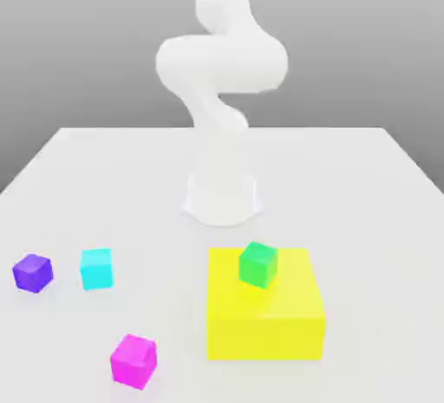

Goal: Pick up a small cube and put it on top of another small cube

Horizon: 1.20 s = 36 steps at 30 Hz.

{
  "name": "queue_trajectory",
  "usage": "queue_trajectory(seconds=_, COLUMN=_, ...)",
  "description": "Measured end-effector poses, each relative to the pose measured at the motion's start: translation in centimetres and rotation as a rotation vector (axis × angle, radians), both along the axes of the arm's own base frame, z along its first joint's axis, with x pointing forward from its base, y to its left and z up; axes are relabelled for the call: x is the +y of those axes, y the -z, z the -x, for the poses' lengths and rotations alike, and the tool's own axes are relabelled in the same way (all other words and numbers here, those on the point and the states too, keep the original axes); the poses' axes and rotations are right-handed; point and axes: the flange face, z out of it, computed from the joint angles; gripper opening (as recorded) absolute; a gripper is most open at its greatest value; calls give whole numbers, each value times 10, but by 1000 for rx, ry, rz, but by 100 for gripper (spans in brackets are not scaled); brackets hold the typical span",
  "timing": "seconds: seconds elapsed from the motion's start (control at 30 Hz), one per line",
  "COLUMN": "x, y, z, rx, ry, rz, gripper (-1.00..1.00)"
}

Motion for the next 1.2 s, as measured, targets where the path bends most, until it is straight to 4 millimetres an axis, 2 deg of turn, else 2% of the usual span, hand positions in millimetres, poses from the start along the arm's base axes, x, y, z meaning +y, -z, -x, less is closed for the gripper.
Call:
queue_trajectory(seconds=0.07, x=-28, y=49, z=-20, rx=69, ry=111, rz=-37, gripper=0)
queue_trajectory(seconds=0.13, x=-57, y=99, z=-31, rx=134, ry=221, rz=-75, gripper=0)
queue_trajectory(seconds=0.2, x=-86, y=148, z=-34, rx=195, ry=330, rz=-116, gripper=0)
queue_trajectory(seconds=0.3, x=-126, y=219, z=-25, rx=280, ry=491, rz=-179, gripper=0)
queue_trajectory(seconds=0.4, x=-160, y=287, z=-2, rx=361, ry=653, rz=-247, gripper=0)
queue_trajectory(seconds=0.5, x=-185, y=351, z=34, rx=439, ry=816, rz=-320, gripper=0)
queue_trajectory(seconds=0.6, x=-199, y=409, z=78, rx=513, ry=979, rz=-398, gripper=0)
queue_trajectory(seconds=0.67, x=-201, y=443, z=110, rx=562, ry=1086, rz=-452, gripper=0)
queue_trajectory(seconds=0.7, x=-202, y=457, z=121, rx=578, ry=1125, rz=-471, gripper=0)
queue_trajectory(seconds=0.77, x=-204, y=476, z=130, rx=588, ry=1161, rz=-488, gripper=0)
queue_trajectory(seconds=0.97, x=-201, y=525, z=132, rx=594, ry=1163, rz=-487, gripper=0)
queue_trajectory(seconds=1.0, x=-201, y=530, z=133, rx=595, ry=1163, rz=-488, gripper=-100)
queue_trajectory(seconds=1.2, x=-201, y=532, z=133, rx=593, ry=1163, rz=-488, gripper=-100)
